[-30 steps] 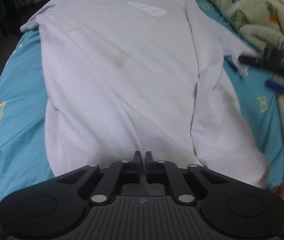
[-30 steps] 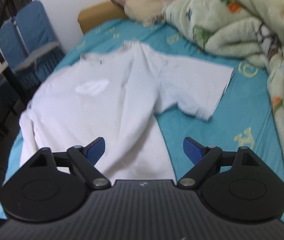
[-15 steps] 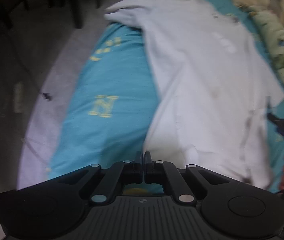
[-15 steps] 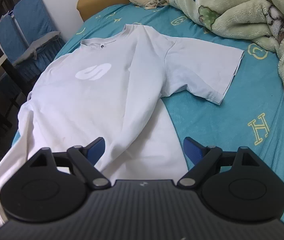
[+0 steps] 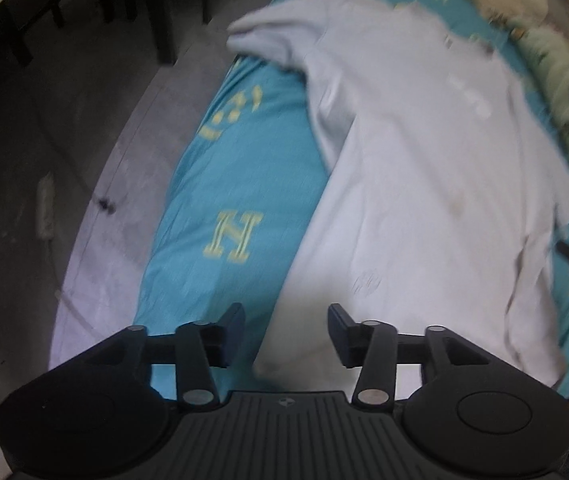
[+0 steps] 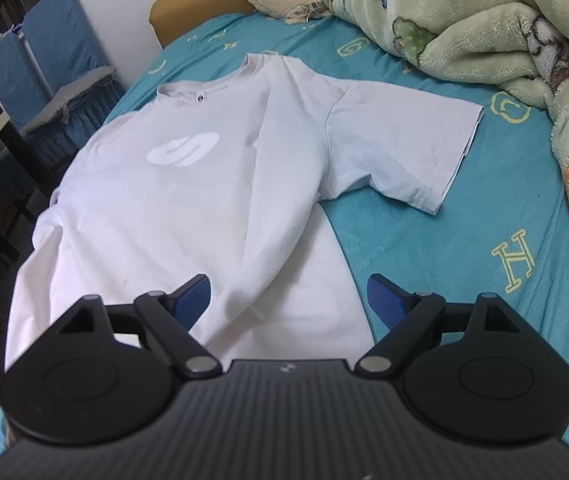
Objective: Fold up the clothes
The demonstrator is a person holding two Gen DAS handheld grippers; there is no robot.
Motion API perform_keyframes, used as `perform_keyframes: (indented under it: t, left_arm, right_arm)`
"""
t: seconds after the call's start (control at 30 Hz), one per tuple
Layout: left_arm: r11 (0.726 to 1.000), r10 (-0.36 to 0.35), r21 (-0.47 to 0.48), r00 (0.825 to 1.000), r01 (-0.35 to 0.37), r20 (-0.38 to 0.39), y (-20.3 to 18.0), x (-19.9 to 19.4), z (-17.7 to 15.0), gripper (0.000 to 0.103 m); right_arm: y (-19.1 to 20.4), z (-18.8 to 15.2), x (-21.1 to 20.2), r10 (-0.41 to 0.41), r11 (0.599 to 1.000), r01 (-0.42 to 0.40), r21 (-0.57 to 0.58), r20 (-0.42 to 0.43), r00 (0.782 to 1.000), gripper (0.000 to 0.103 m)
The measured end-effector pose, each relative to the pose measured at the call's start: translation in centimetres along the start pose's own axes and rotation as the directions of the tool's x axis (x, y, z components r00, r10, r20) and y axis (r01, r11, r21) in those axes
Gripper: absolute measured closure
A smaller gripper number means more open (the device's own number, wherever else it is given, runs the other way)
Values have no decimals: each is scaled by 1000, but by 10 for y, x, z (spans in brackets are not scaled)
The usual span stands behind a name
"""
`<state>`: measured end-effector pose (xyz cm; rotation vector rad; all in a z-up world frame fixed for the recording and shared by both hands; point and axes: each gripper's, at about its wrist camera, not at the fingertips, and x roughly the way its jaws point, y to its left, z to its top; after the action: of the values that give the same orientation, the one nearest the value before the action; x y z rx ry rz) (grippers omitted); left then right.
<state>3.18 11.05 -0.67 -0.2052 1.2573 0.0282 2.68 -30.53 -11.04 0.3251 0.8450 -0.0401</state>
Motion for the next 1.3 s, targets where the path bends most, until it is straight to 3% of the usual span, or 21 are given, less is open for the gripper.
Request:
perform_keyframes:
  t: [0.1,0.23,0.43,0.53,0.73,0.8,0.9,0.97,1.03,1.1,1.13,1.17,1.2,1.3]
  left_arm:
    - [1000,-16,5,992,15,123,-10,11,28,40]
    - [999,23,40,962,-35,272,-27,44,71,32]
    - [992,21,108,925,-67,380,-59,115,146,31]
    - [984,-11,165,900,-68,435,-82,150,189,25]
    - [958,-82,274,844,-79,531,-128,220,274,26]
    - [950,-92,299,835,-90,543,-144,244,301,26]
    - [943,-68,308,832,-127,551,-165,276,338,26]
    - [943,-87,316,834,-108,545,-174,292,358,31]
    - [941,-122,330,843,-70,524,-183,303,373,41]
    - [924,-161,379,849,-50,503,-195,309,378,52]
    - [909,-173,414,853,-55,493,-201,312,378,68]
    - [891,-181,449,857,-65,482,-208,314,377,79]
    - [877,-166,473,867,-89,470,-214,318,377,93]
    - [860,-143,493,866,-131,479,-223,318,377,98]
  right_arm:
    - [2,3,-2,12,1000,-12,7,17,1000,16]
    - [6,14,7,54,999,-54,-7,51,997,17]
    - [12,59,51,89,993,-79,-86,115,989,17]
    - [10,95,97,94,988,-75,-138,133,987,19]
    - [8,179,202,90,967,-37,-252,204,975,19]
    - [11,204,231,99,966,-46,-253,202,974,27]
    - [12,235,273,83,971,-36,-236,193,978,27]
    - [16,244,297,64,968,-16,-249,186,980,27]
    - [18,245,310,67,965,-17,-260,183,981,31]
    - [19,243,315,89,962,-33,-272,195,977,46]
    - [20,243,314,104,957,-44,-286,198,975,56]
    - [21,243,312,117,953,-54,-300,200,973,75]
    - [23,243,311,108,951,-40,-308,208,972,86]
    - [25,245,302,108,943,-26,-331,232,967,95]
